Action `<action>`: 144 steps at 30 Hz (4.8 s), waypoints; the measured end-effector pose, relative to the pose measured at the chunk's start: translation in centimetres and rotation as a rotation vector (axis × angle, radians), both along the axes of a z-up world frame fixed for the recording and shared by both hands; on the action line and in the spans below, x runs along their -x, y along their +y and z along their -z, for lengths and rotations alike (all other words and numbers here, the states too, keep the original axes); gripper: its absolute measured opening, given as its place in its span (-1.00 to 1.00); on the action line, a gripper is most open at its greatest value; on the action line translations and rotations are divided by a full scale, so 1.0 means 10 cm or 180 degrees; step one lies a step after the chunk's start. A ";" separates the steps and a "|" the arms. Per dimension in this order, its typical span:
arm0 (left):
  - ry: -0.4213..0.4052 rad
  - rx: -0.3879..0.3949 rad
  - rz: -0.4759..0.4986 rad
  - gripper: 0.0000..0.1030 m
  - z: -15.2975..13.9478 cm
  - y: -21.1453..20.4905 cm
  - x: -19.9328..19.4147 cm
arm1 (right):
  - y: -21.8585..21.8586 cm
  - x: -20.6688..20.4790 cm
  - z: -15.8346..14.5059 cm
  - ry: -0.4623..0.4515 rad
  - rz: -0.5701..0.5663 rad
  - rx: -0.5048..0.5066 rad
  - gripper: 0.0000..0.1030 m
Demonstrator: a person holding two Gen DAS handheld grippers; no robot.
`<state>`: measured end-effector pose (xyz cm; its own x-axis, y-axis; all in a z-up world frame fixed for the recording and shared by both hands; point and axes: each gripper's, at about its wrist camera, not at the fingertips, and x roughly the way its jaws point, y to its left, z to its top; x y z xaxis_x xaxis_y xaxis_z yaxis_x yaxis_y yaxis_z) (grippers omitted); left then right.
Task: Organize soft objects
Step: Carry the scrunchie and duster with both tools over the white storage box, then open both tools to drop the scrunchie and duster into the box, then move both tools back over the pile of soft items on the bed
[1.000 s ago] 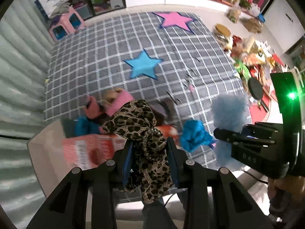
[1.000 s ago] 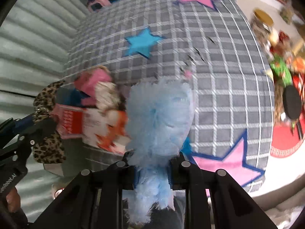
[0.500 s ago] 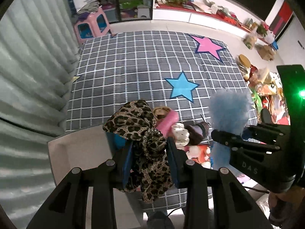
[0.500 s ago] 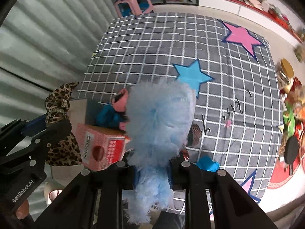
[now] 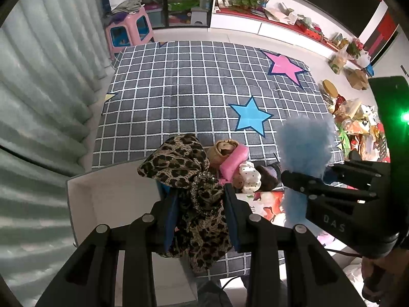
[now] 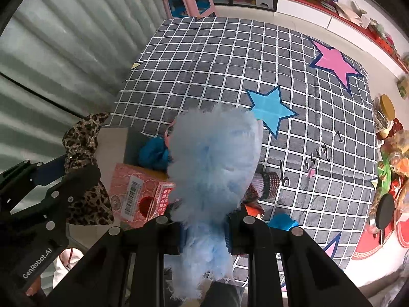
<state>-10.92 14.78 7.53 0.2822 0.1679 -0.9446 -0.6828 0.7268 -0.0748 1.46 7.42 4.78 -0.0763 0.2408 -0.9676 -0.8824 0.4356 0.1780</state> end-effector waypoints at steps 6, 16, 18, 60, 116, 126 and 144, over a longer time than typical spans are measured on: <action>-0.0028 0.0014 -0.0051 -0.29 0.01 -0.02 0.14 | 0.00 0.14 -0.01 -0.0014 -0.0067 0.0023 -0.55; 0.0017 0.0049 -0.0241 -0.29 0.09 -0.02 0.54 | 0.06 0.50 0.04 0.0083 -0.0243 0.0031 -0.55; 0.0026 0.0056 -0.0297 -0.29 0.11 -0.01 0.64 | 0.08 0.57 0.05 0.0100 -0.0287 0.0030 -0.55; 0.0559 0.0505 -0.1108 -0.29 0.95 0.02 2.16 | 0.66 2.15 0.58 0.0482 -0.1033 0.0352 -0.54; -0.0076 0.0602 -0.0712 0.99 0.57 0.37 1.61 | -0.04 0.85 0.09 0.0199 0.0224 0.0078 0.74; 0.0111 0.0579 -0.0610 0.99 0.56 0.44 0.82 | -0.08 -0.21 0.70 0.0075 0.0478 0.0337 0.74; 0.0541 0.0707 -0.0831 0.99 0.88 0.62 -0.03 | 0.59 -1.28 1.98 -0.0141 0.0284 0.0809 0.74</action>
<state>-10.62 20.98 -1.30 0.0933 -0.0007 -0.9956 -0.8589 0.5057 -0.0808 14.28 13.28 -15.06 -0.0219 -0.0064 -0.9997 -0.8429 0.5378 0.0150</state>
